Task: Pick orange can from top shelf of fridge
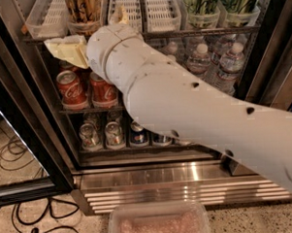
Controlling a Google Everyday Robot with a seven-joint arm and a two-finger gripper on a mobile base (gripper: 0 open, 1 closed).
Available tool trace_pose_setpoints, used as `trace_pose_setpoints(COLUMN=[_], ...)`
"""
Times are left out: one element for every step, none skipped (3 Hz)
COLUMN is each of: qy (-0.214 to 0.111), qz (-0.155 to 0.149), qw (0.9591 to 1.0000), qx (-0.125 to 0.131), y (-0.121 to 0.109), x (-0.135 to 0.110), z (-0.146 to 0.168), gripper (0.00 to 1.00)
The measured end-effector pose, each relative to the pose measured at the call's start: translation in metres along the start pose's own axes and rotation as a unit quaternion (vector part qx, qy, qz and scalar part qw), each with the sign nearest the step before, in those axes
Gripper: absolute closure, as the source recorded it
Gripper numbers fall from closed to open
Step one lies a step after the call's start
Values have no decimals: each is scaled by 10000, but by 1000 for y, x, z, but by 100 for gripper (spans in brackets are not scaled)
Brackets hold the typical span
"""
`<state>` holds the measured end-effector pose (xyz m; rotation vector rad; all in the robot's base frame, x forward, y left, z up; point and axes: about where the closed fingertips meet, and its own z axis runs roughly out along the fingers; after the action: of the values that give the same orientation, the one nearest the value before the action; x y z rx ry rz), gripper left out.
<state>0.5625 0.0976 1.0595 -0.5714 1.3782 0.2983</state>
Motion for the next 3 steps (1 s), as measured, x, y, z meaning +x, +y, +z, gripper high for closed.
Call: trace_pose_setpoints(qy=[-8,74,166], qz=[-70,-149,-230], qw=[10000,9998,9991], qx=[12,134,321], y=[-4,-8,-14], x=[0,4,5], z=[25,48,71], gripper=[17,18,17])
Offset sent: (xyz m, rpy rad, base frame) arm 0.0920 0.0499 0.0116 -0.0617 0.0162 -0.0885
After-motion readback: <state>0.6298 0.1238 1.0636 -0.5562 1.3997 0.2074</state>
